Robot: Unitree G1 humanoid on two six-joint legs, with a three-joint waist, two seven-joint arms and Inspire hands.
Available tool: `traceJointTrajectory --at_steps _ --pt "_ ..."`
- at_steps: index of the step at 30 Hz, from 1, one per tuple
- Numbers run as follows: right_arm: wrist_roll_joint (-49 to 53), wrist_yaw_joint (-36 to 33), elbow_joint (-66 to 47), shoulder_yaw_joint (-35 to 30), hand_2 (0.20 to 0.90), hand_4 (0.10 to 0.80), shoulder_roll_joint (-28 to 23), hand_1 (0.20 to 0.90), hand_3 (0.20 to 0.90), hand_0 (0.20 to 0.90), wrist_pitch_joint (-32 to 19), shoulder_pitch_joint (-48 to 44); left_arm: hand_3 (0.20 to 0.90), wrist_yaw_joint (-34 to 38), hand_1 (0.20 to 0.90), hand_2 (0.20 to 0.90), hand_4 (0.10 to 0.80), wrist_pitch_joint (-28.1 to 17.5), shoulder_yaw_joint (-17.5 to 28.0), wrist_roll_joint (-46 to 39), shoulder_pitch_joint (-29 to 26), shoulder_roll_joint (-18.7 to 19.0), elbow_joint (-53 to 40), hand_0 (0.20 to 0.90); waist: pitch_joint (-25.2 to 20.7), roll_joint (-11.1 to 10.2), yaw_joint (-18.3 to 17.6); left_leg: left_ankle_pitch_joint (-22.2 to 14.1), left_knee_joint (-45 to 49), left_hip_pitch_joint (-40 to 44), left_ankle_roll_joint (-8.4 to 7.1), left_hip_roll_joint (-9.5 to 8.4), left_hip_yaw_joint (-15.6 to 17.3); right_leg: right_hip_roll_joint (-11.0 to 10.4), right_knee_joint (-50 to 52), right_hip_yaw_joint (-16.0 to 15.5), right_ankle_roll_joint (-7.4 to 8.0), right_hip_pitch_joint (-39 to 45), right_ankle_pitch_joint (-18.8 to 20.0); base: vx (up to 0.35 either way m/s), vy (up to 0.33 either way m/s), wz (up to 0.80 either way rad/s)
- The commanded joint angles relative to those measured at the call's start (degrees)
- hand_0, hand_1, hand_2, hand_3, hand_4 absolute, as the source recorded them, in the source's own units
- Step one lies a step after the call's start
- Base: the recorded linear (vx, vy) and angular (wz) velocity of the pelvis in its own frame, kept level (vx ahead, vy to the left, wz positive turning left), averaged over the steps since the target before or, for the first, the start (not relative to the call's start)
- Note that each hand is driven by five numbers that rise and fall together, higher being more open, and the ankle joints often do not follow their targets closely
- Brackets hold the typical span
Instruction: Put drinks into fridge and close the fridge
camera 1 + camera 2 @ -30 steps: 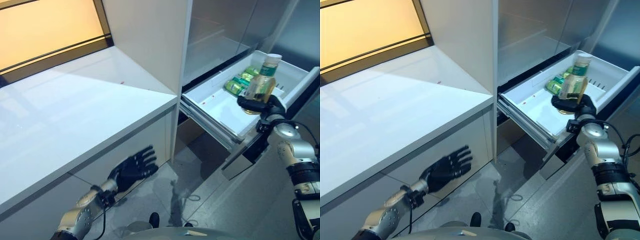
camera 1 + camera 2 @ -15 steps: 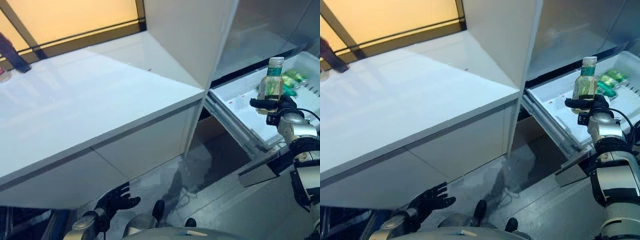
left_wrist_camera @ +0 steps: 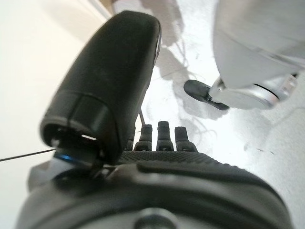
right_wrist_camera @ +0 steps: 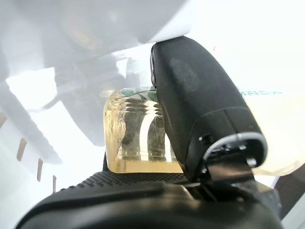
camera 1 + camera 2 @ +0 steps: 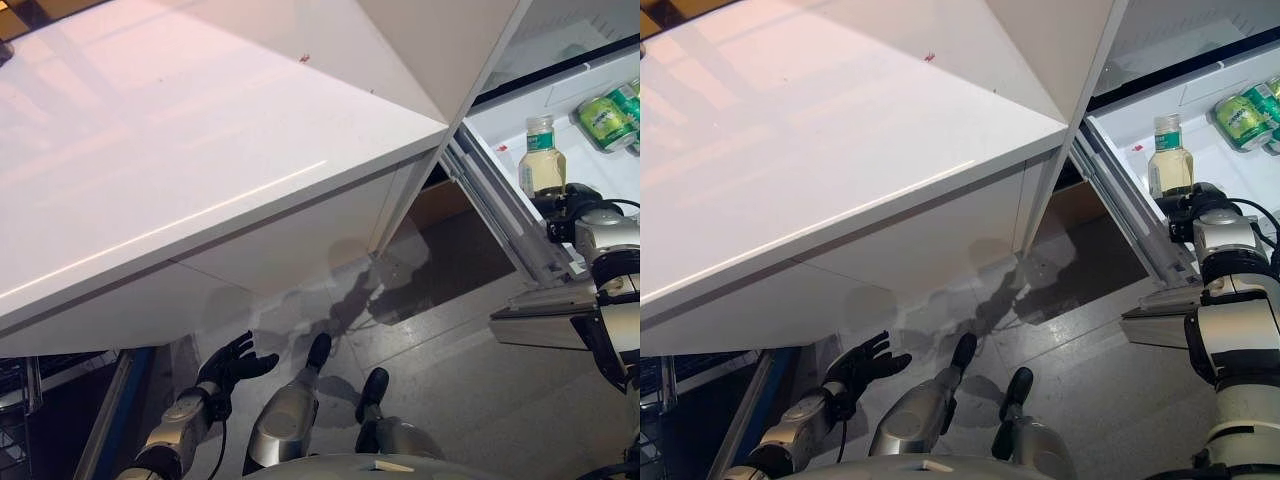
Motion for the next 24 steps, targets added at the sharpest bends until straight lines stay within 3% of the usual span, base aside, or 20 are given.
traceJointTrajectory --at_steps 1,5,6,7,14,18,20,24 --pt "-6.1 3.1 -2.1 9.0 0.300 0.100 -5.8 0.300 0.200 0.300 -1.9 -4.5 0.900 1.1 0.900 0.900 0.800 -2.2 2.5 -3.2 0.6 1.4 0.7 0.900 -0.6 -0.3 0.0 -6.5 3.4 -0.6 0.38 -0.62 3.5 -1.3 5.5 2.3 0.70 -3.8 -1.4 -0.040 -0.022 -0.04" --pt "-14.9 8.2 -0.4 12.2 0.309 0.111 -5.6 0.309 0.211 0.309 -0.3 -5.2 0.900 1.9 0.900 0.900 0.800 -1.3 3.4 -3.6 -0.1 1.8 1.2 0.900 -0.2 -0.5 -0.2 -6.5 3.5 -0.8 0.25 -0.41 4.3 -1.2 5.7 2.4 0.68 -4.2 -1.4 -0.008 -0.005 0.00" --pt "-16.5 9.5 -0.3 12.9 0.556 0.399 -5.8 0.556 0.499 0.556 0.1 -5.4 0.900 2.0 0.900 0.900 0.800 -1.1 3.6 -3.7 -0.1 1.9 1.1 0.900 -0.2 -0.5 -0.2 -6.4 3.5 -0.8 0.23 -0.38 4.4 -1.2 5.7 2.5 0.69 -4.1 -1.4 0.000 0.000 0.00" --pt "-18.4 11.5 0.2 14.6 0.900 0.800 -6.1 0.900 0.900 0.900 0.6 -5.8 0.900 2.2 0.900 0.900 0.800 -0.5 3.9 -4.0 -0.2 2.1 0.9 0.900 -0.2 -0.7 -0.2 -6.4 3.5 -0.7 0.20 -0.33 4.7 -1.1 5.7 2.5 0.71 -4.1 -1.3 -0.026 -0.019 -0.06" --pt "-13.1 10.9 -0.7 15.0 0.900 0.800 -6.2 0.900 0.900 0.900 2.1 -7.5 0.900 1.1 0.900 0.900 0.800 1.2 4.0 -2.4 -0.9 2.7 0.7 0.900 -0.8 -1.5 -0.4 -6.5 3.3 0.4 0.18 -0.09 5.5 -0.6 5.9 3.3 0.67 -3.4 -1.3 -0.016 -0.012 -0.08" --pt "-5.0 7.6 -3.9 12.5 0.900 0.800 -7.1 0.900 0.900 0.900 1.0 -8.0 0.900 0.1 0.900 0.900 0.800 1.8 4.1 0.2 -0.4 2.5 0.6 0.900 -1.9 -2.4 -0.8 -6.8 2.8 1.8 0.17 0.07 6.0 -0.3 5.7 4.0 0.69 -2.3 -1.2 0.000 -0.003 -0.04" --pt "2.1 5.2 -8.6 8.9 0.900 0.800 -8.0 0.900 0.900 0.900 -0.6 -7.0 0.900 -0.3 0.900 0.900 0.800 2.3 4.4 1.5 0.7 2.3 0.6 0.900 -3.1 -3.2 -1.4 -7.1 2.6 2.9 0.14 0.22 6.6 -0.1 5.5 4.6 0.75 -1.3 -1.3 0.017 0.017 -0.08" --pt "6.4 1.7 -17.0 5.2 0.900 0.800 -10.1 0.900 0.900 0.900 -5.5 -4.7 0.900 -0.9 0.900 0.900 0.800 2.6 5.1 4.1 2.2 1.8 1.8 0.900 -4.8 -4.4 -2.5 -7.7 2.5 4.5 0.19 0.25 7.4 0.0 5.2 5.4 0.85 0.2 -1.4 0.038 0.019 -0.17"
